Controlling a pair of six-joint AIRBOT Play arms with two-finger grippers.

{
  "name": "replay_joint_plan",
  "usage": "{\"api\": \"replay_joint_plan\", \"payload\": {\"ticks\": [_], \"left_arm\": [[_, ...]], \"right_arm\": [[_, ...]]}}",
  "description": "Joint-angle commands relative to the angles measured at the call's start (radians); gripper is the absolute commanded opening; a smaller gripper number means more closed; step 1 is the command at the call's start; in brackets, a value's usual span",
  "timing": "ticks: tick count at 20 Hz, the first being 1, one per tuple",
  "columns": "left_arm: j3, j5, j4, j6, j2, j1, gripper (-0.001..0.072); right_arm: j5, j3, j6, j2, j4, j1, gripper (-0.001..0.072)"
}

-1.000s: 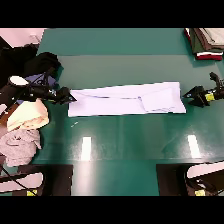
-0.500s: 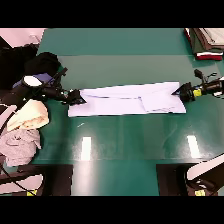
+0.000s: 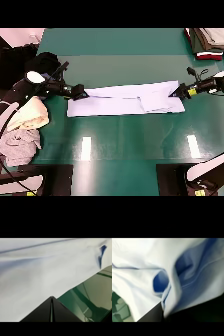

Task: Fold the shirts.

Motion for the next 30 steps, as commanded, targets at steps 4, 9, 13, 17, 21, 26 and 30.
{"api": "replay_joint_plan", "payload": {"ticks": [4,9,13,17,21,26,30], "left_arm": [[0.264,0.058,0.005,-0.016,-0.161,-0.175,0.0025],[0.436,0.094,0.006,-0.031,-0.388,-0.311,0.0026],[0.472,0.101,0.006,-0.079,-0.499,-0.319,0.0026],[0.474,0.138,0.035,-0.08,-0.514,-0.316,0.0026],[0.474,0.125,0.056,-0.08,-0.514,-0.297,0.0026],[0.546,-0.043,0.075,-0.087,-0.501,-0.204,0.0026],[0.771,-0.252,0.172,-0.109,-0.5,-0.103,0.0025]], "right_arm": [[0.042,0.076,0.102,0.142,0.137,0.13,0.0014],[0.071,0.3,0.194,0.173,0.137,0.317,0.0014],[0.07,0.426,0.237,0.173,0.136,0.438,0.0014],[0.058,0.49,0.254,0.172,0.136,0.525,0.0014],[0.039,0.493,0.254,0.172,0.135,0.576,0.0014],[0.006,0.494,0.253,0.172,0.136,0.619,0.0014],[-0.035,0.494,0.251,0.172,0.135,0.675,0.0014]]}}
